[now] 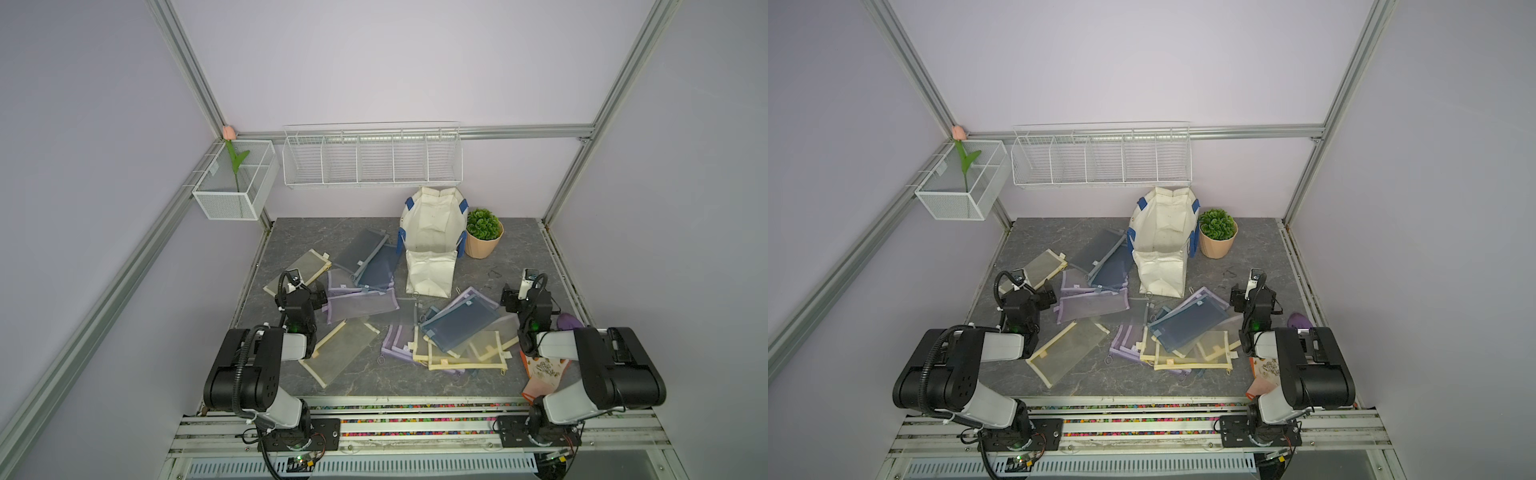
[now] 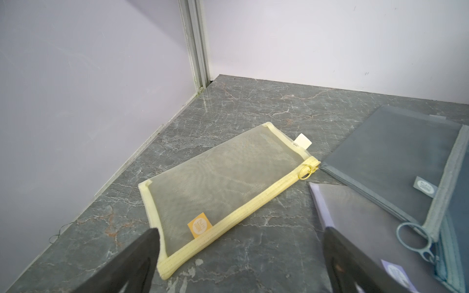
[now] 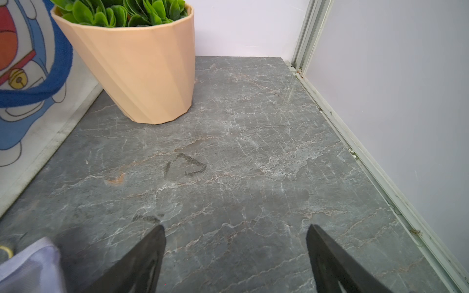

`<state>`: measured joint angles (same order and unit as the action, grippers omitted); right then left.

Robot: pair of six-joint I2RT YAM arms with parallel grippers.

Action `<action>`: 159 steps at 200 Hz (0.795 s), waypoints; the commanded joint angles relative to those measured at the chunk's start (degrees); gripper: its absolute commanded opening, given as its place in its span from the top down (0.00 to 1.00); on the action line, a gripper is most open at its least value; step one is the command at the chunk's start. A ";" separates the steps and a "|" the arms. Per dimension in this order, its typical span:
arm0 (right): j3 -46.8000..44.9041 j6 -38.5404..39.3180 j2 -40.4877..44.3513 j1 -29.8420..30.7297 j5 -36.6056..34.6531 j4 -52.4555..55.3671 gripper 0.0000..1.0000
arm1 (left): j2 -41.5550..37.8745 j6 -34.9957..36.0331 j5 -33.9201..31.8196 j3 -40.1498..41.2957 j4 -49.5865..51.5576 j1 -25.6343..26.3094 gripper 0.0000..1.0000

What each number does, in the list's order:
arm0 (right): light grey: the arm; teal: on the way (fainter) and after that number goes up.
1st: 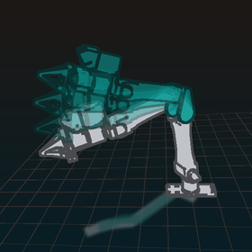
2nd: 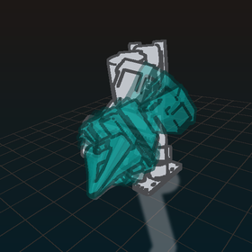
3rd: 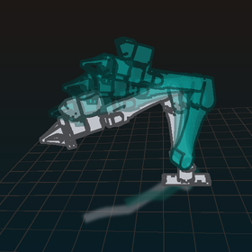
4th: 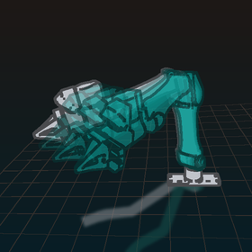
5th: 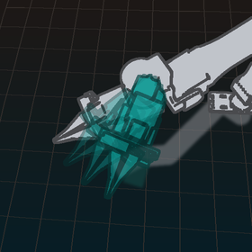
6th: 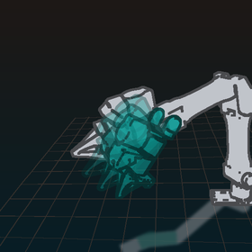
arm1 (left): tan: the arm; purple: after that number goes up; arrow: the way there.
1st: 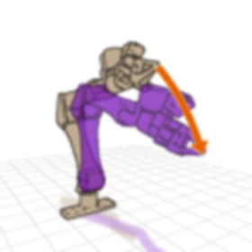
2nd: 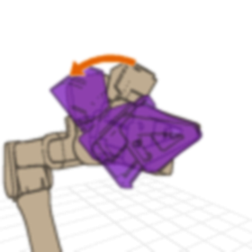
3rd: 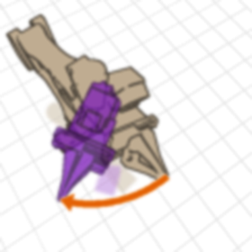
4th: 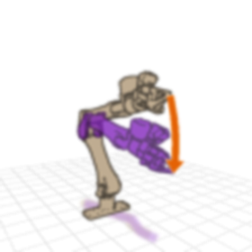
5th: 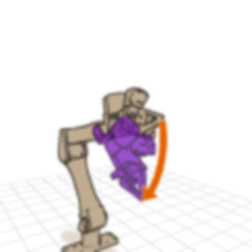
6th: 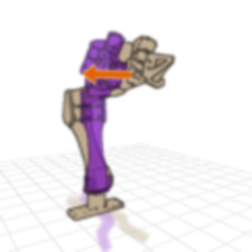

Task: Put the pencil pouch into the canvas bag
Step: Pick up the pencil pouch.

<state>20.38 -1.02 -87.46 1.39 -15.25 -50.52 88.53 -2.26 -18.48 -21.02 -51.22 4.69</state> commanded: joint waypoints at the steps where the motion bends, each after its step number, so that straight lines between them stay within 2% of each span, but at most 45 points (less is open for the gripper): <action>1: 0.46 1.13 -0.55 0.46 -0.66 -2.04 0.11 | 0.63 0.81 -0.85 -1.17 -1.78 0.34 0.01; 64: 0.45 1.10 -0.52 0.43 -0.66 -2.01 0.11 | 0.62 0.79 -0.77 -1.20 -1.69 0.32 0.01; 81: 0.45 1.12 -0.52 0.43 -0.67 -2.02 0.11 | 0.36 0.23 1.32 -1.49 -0.57 -0.68 0.02; 133: 0.12 1.24 -0.22 0.43 -0.75 -2.56 0.12 | -1.00 -0.01 0.46 -0.83 -1.18 -0.82 0.02; 141: 0.22 1.58 0.85 0.87 -2.07 -2.22 0.11 | -3.90 -0.49 -0.74 -1.13 1.80 -0.82 0.02; 151: 1.04 3.05 4.09 1.51 -1.53 2.50 0.12 | -9.02 -1.02 -0.95 -3.65 12.23 -0.82 0.02; 157: 3.14 3.42 7.08 2.66 -3.47 10.04 0.12 | -12.01 -0.92 -0.40 -5.44 18.43 -0.82 0.01; 159: 5.00 2.86 9.01 3.15 -4.52 15.60 0.12 | -12.76 -0.91 -0.17 -5.99 20.74 -0.80 0.01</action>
<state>20.45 -0.45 -86.43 2.00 -15.88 -49.41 85.06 -2.52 -18.24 -21.43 -46.50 4.12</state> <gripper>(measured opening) 0.884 0.985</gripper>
